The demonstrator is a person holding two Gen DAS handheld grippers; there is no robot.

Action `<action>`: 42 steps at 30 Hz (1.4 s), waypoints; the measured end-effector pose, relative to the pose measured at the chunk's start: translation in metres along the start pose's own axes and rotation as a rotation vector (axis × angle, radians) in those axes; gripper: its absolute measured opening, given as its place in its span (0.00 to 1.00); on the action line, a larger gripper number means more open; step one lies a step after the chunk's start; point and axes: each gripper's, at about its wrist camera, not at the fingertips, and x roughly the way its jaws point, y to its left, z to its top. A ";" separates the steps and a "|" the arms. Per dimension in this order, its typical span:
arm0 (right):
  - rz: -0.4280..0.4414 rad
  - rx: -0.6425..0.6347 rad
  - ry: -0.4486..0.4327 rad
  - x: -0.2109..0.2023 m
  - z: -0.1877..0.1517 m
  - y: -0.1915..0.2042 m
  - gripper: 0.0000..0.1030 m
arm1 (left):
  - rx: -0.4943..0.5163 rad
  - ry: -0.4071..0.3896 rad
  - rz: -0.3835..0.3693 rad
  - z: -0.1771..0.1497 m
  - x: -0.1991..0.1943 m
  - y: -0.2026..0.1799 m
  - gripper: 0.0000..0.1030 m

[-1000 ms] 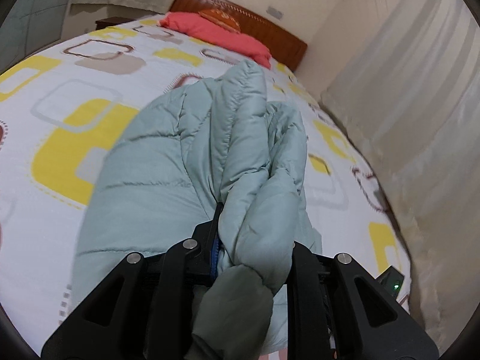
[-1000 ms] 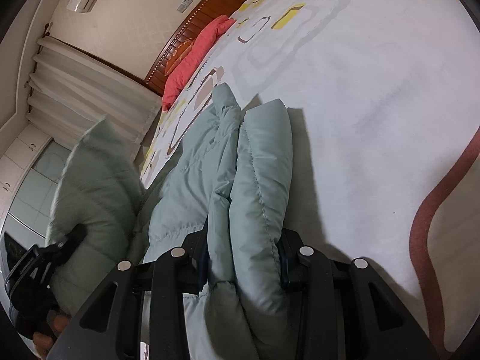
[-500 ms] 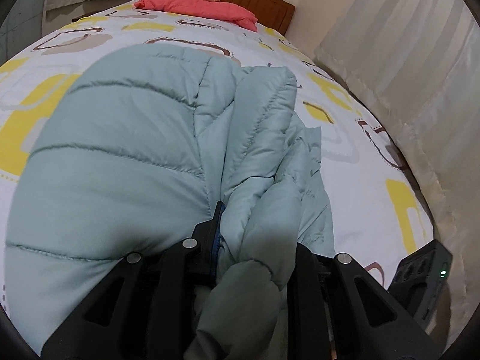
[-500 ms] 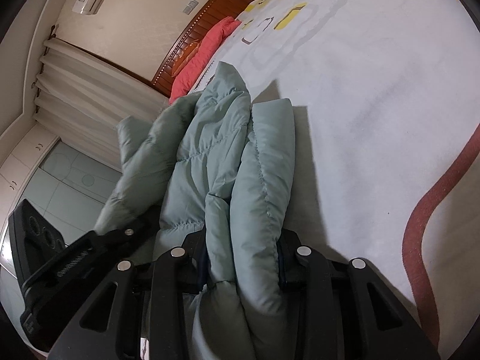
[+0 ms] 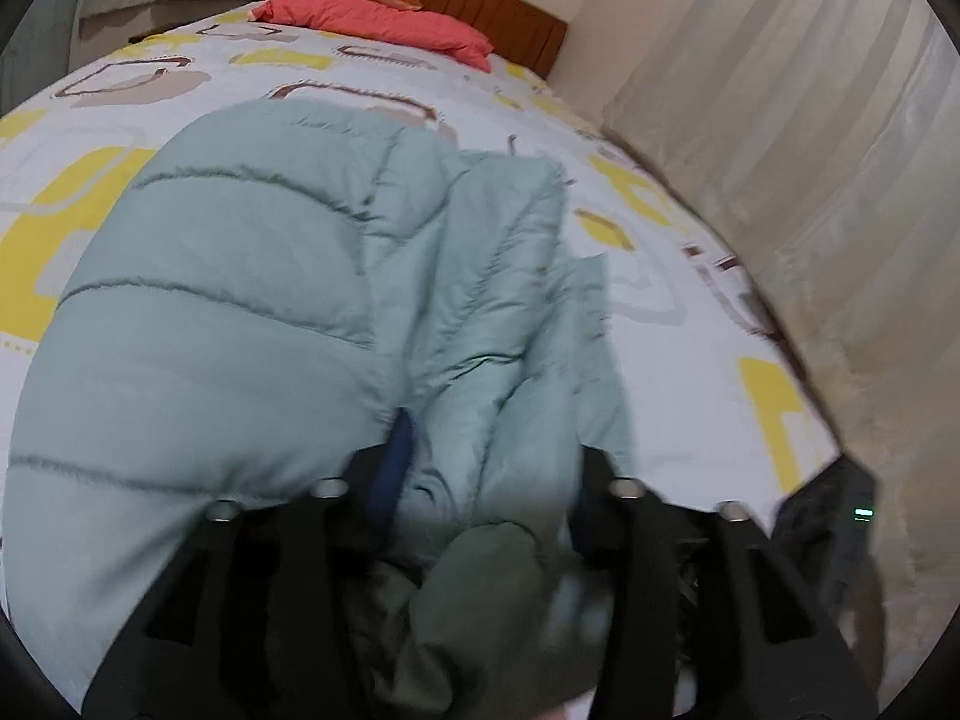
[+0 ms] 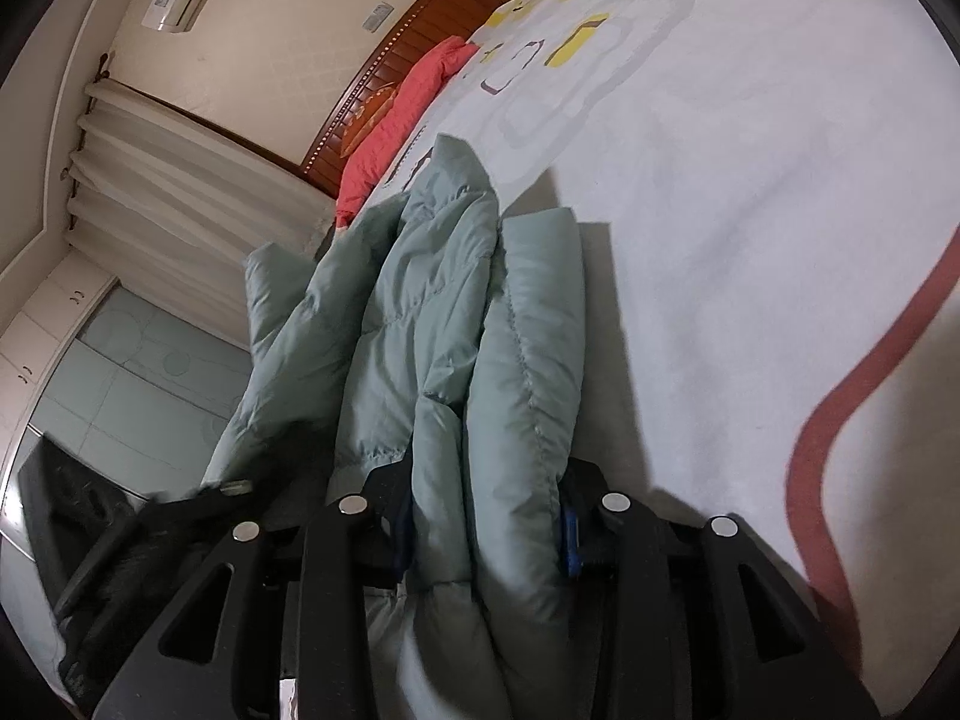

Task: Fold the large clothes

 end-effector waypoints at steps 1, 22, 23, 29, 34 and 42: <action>-0.006 0.001 -0.002 -0.001 0.000 0.000 0.39 | -0.001 -0.011 -0.010 0.000 -0.006 -0.001 0.54; 0.021 -0.069 -0.009 -0.012 0.005 0.078 0.57 | -0.513 -0.144 -0.004 0.022 -0.071 0.151 0.70; 0.014 -0.072 0.011 -0.002 0.006 0.083 0.57 | -0.514 -0.136 -0.009 0.022 -0.068 0.152 0.70; -0.048 -0.182 0.092 0.031 0.004 0.106 0.09 | -0.506 -0.095 -0.026 0.021 -0.058 0.150 0.70; -0.049 -0.191 -0.003 -0.005 0.018 0.101 0.09 | -0.478 -0.096 -0.072 0.023 -0.060 0.136 0.70; -0.098 -0.094 -0.003 -0.023 0.022 0.033 0.09 | -0.407 -0.007 -0.039 0.009 -0.017 0.108 0.70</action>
